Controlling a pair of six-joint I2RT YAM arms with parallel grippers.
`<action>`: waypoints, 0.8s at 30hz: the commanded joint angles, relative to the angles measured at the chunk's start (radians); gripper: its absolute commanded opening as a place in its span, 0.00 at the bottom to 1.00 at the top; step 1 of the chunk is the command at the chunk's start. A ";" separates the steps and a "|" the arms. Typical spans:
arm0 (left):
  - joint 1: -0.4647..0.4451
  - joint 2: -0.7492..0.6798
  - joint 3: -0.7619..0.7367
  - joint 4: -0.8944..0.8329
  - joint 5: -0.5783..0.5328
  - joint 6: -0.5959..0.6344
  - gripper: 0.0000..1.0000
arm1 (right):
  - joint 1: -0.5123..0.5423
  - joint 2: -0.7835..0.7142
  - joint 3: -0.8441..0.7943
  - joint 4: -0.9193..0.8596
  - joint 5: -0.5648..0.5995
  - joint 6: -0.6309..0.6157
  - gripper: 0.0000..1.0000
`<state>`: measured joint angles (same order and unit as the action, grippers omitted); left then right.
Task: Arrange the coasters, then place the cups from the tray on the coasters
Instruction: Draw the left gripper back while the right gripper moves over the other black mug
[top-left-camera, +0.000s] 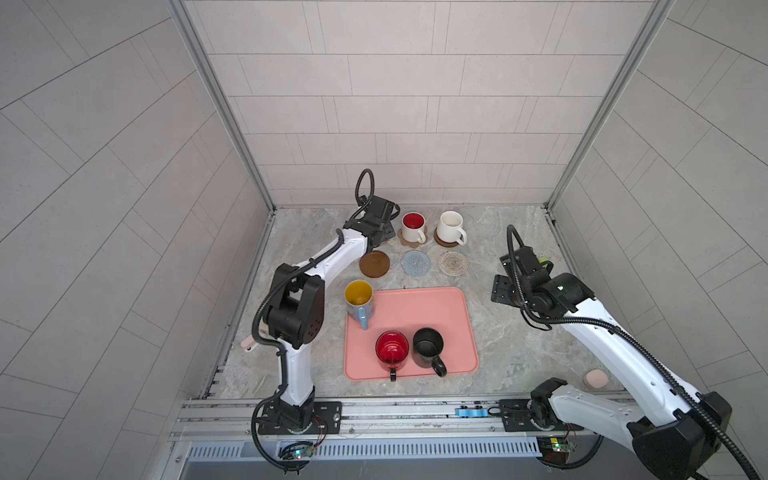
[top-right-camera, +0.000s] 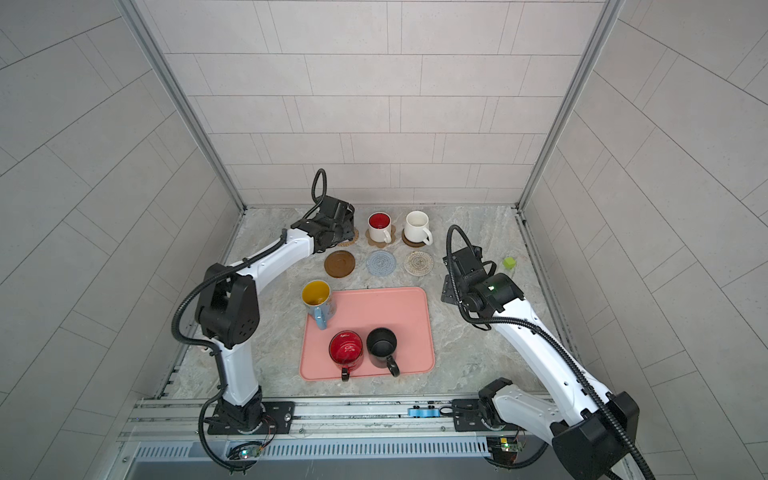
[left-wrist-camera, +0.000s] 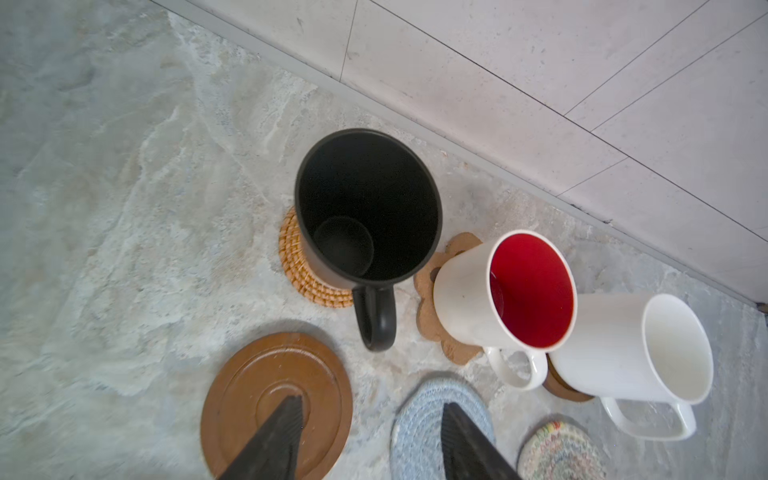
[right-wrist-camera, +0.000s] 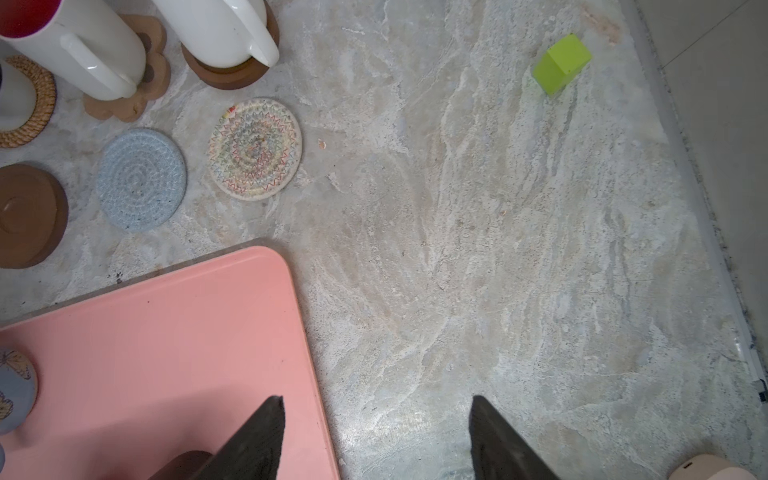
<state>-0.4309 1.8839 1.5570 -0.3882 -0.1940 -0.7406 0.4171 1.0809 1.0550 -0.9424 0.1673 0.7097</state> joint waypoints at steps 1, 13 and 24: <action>0.030 -0.121 -0.093 0.032 0.011 0.023 0.60 | 0.040 -0.005 0.038 -0.019 -0.041 -0.032 0.74; 0.089 -0.435 -0.336 -0.006 0.069 0.131 0.60 | 0.301 0.063 0.065 -0.027 -0.040 -0.009 0.76; 0.120 -0.640 -0.486 -0.023 0.042 0.177 0.62 | 0.534 0.118 0.100 -0.131 -0.071 -0.019 0.75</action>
<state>-0.3199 1.2823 1.0988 -0.4019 -0.1261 -0.5827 0.9264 1.2007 1.1481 -1.0100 0.1032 0.6876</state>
